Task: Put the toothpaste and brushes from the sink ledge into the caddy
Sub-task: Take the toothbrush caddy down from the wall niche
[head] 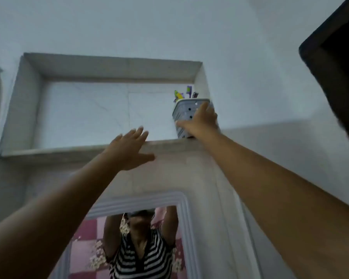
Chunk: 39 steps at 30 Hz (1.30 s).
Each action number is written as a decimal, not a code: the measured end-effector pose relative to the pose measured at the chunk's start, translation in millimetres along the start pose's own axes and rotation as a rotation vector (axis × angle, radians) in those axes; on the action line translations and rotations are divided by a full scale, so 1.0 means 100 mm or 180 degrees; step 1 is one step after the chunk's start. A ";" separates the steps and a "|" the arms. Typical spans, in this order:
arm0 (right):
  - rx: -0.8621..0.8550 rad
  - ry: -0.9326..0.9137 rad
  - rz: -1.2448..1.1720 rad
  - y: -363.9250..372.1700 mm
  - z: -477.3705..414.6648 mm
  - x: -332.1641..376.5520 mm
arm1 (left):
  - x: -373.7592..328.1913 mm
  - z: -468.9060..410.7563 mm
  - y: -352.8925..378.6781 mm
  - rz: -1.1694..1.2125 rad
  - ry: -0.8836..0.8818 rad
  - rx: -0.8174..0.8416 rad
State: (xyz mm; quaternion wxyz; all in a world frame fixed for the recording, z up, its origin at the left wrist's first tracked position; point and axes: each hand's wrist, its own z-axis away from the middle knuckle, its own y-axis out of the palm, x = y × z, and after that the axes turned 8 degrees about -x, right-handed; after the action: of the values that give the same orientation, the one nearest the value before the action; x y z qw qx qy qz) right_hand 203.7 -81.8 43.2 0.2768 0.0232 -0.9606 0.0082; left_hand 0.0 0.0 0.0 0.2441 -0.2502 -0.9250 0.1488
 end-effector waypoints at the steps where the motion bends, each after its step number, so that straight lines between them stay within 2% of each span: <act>1: 0.0033 0.0018 0.0117 0.03 0.00 0.01 | 0.03 0.00 0.05 0.0027 -0.0047 0.0148; 5: -0.0115 0.0182 0.0374 0.17 -0.04 0.02 | 0.13 0.08 0.27 0.0177 -0.0058 0.0009; 8: 0.0061 0.0627 0.0219 0.20 -0.10 -0.02 | 0.10 0.08 0.29 0.0212 -0.0106 -0.0078; 13: 0.0053 0.0692 -0.0136 0.16 -0.17 -0.07 | 0.09 0.07 0.23 0.0696 -0.0313 0.0143; 17: 0.0396 0.0500 -0.0581 -0.06 -0.14 0.00 | 0.08 0.03 0.06 0.1704 -0.0739 0.0390; 20: 0.0726 0.0373 -0.1409 -0.30 -0.02 0.09 | 0.09 0.03 -0.13 0.3104 -0.1065 0.0505; 22: 0.0998 0.0322 -0.1856 -0.46 0.13 0.14 | 0.06 0.07 -0.26 0.3930 -0.1308 0.0296; 25: 0.1652 0.0282 -0.2181 -0.66 0.52 0.13 | -0.08 0.25 -0.39 0.4589 -0.1326 -0.0207; 28: 0.2184 0.0262 -0.2266 -0.66 1.03 -0.06 | -0.36 0.57 -0.43 0.5028 -0.1551 -0.0350; 33: 0.2494 0.0562 -0.2764 -0.42 2.04 -0.72 | -0.85 1.50 0.08 0.5650 -0.2128 -0.0072; 36: 0.2471 0.0514 -0.2813 -0.25 2.81 -1.22 | -1.17 2.27 0.58 0.5514 -0.2981 -0.0077; 39: 0.2719 0.0562 -0.2835 -0.22 3.58 -1.71 | -1.53 3.06 0.94 0.5380 -0.3323 0.0006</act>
State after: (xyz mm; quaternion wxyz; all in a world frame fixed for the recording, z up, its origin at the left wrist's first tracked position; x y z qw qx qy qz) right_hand 158.8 -107.5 -350.4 0.2984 0.5294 -0.7442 0.2773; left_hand -8.6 -51.0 -351.6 -0.3798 -0.7303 -0.4339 0.3661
